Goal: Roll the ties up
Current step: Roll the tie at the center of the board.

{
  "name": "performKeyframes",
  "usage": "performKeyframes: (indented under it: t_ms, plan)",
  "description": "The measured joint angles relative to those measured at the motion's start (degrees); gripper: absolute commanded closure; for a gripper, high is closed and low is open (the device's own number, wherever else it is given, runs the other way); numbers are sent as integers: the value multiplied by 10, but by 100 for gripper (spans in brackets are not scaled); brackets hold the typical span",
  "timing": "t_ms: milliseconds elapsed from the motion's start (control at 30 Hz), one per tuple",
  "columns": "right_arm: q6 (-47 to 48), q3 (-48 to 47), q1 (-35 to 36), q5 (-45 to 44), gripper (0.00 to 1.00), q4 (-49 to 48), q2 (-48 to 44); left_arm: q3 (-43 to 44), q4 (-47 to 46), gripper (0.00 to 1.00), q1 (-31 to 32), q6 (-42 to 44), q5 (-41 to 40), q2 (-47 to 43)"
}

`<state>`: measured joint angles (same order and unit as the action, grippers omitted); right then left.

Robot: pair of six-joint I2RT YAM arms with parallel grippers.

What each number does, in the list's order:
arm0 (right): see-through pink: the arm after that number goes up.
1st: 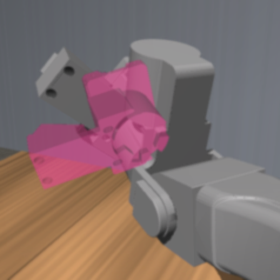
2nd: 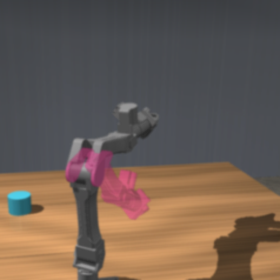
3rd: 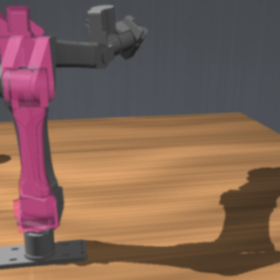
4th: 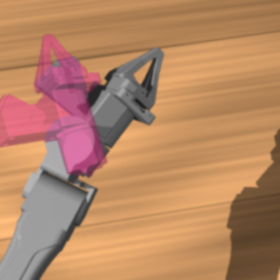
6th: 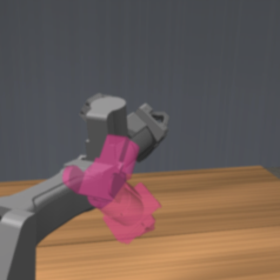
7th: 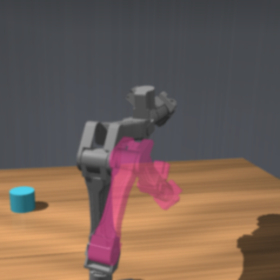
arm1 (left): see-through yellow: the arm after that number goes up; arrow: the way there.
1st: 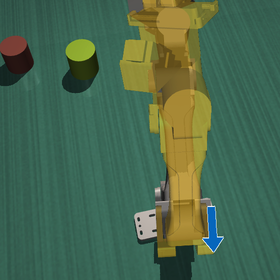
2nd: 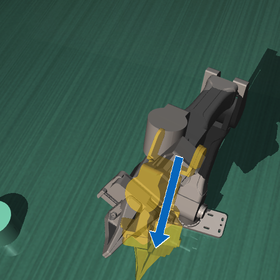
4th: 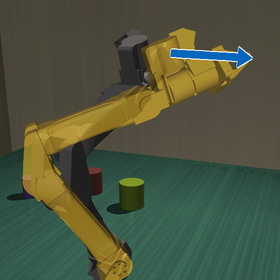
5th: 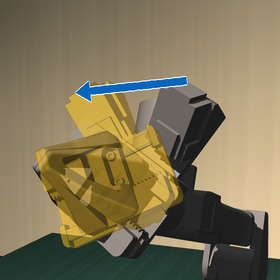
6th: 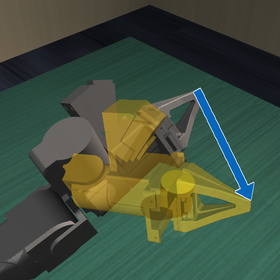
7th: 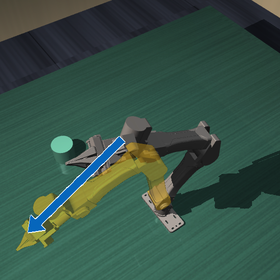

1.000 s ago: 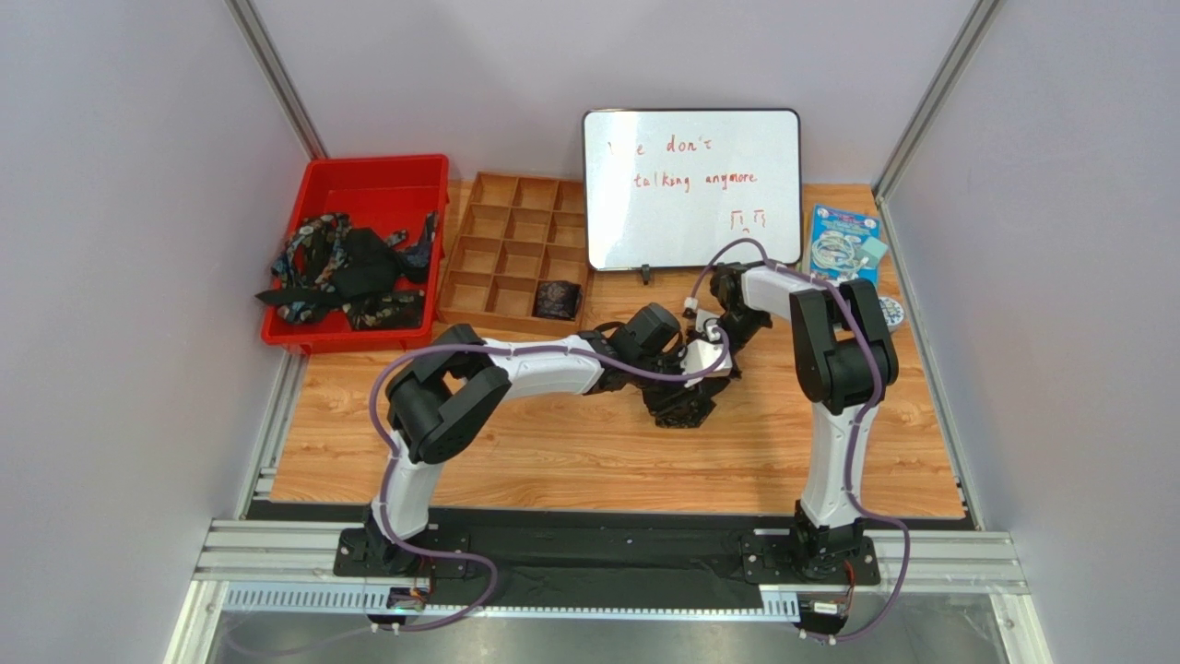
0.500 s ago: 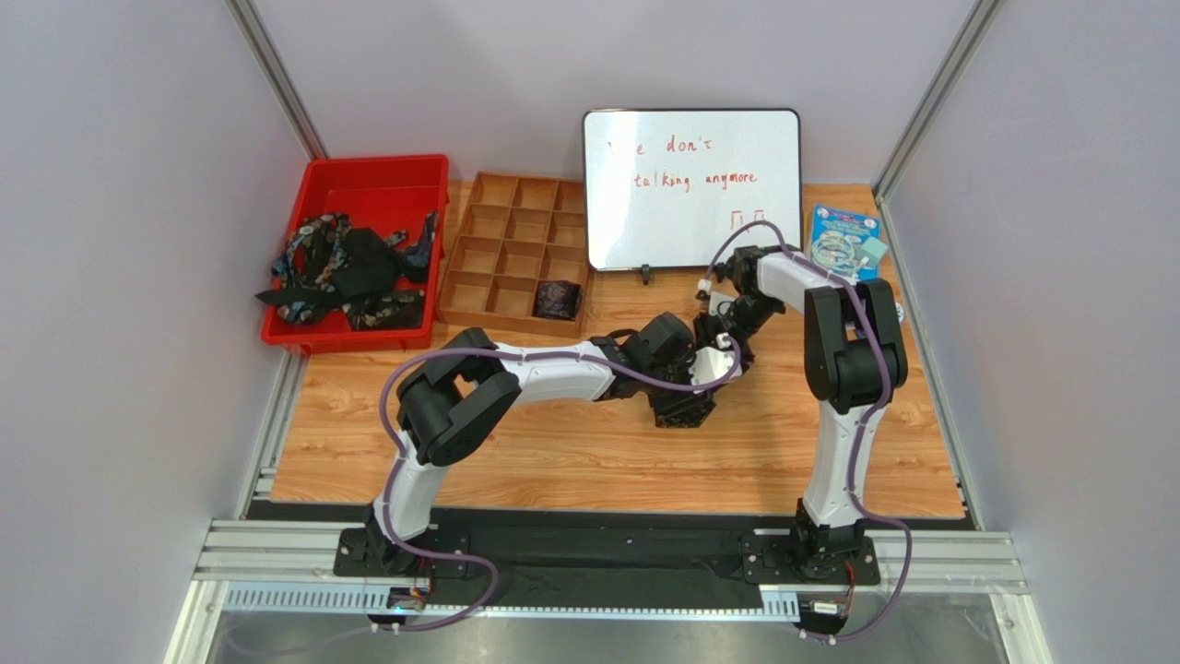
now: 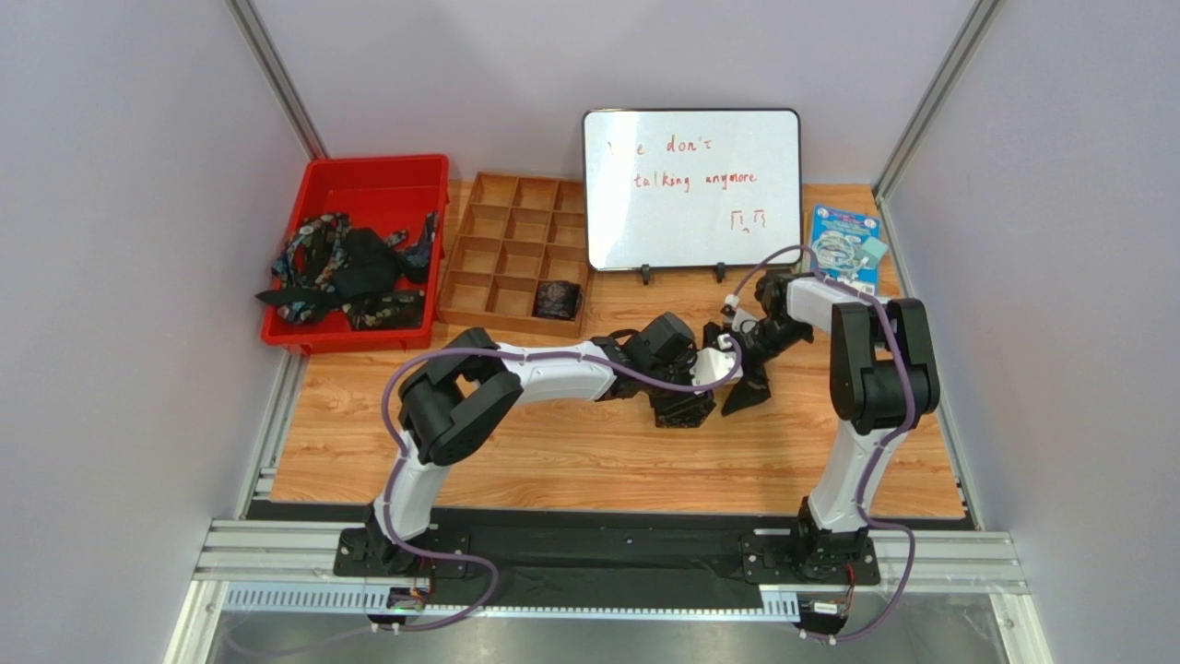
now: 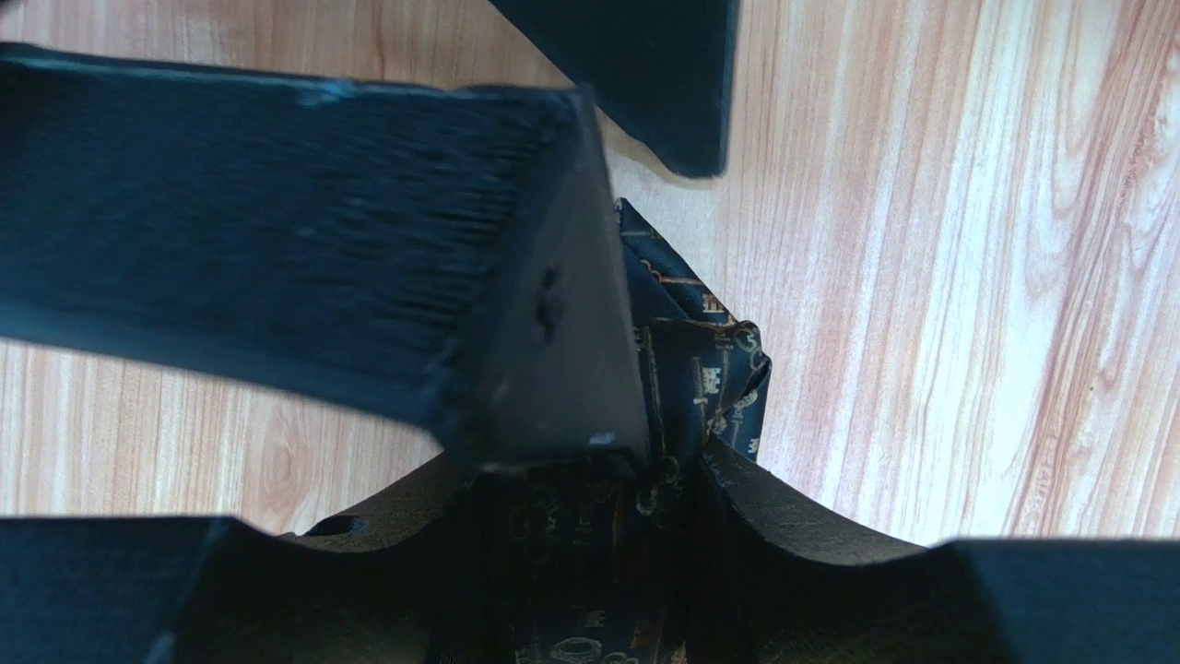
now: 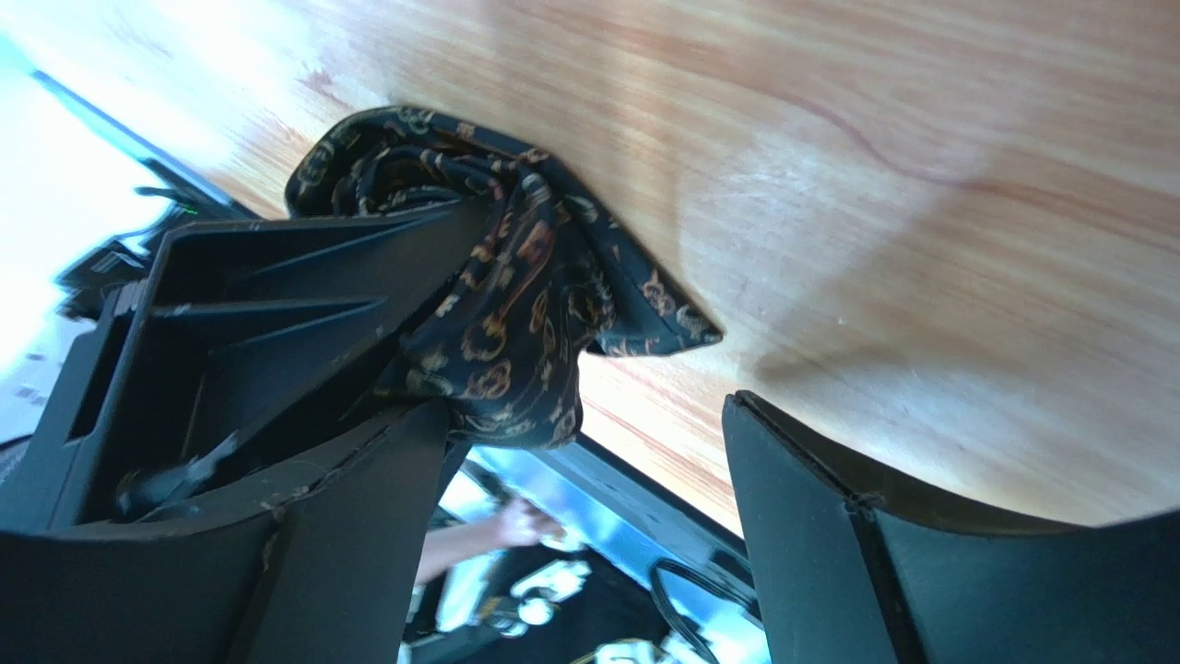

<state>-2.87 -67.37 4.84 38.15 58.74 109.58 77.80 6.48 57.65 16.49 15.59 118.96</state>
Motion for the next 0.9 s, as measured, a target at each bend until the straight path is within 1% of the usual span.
performKeyframes:
  t_ms: [200, 300, 333, 433, 500, 633, 700, 900]
  plan:
    - [-45, 52, -10, 35, 23, -70, -16, 0, 0, 79, 0, 3, 3, 0]
    - [-58, 63, -10, 47, 28, -89, -19, -1, 1, 79, -2, 3, 5, 0]
    - [-62, 65, -10, 51, 31, -95, -19, -1, 1, 79, -3, 3, 6, 0]
    - [-69, 67, -10, 60, 34, -106, -15, -2, 1, 79, -5, 3, 10, 0]
    - [-73, 67, -9, 65, 34, -109, -10, -2, 1, 79, -7, 3, 10, 0]
    - [-73, 67, -16, 66, 30, -108, -10, -2, 1, 80, -9, 3, 14, 0]
    - [-74, 74, -24, 64, 30, -112, -16, -2, 0, 80, -9, 3, 16, 0]
    - [-89, 108, -48, 71, 29, -163, -45, -3, -2, 80, -10, 3, 19, 0]
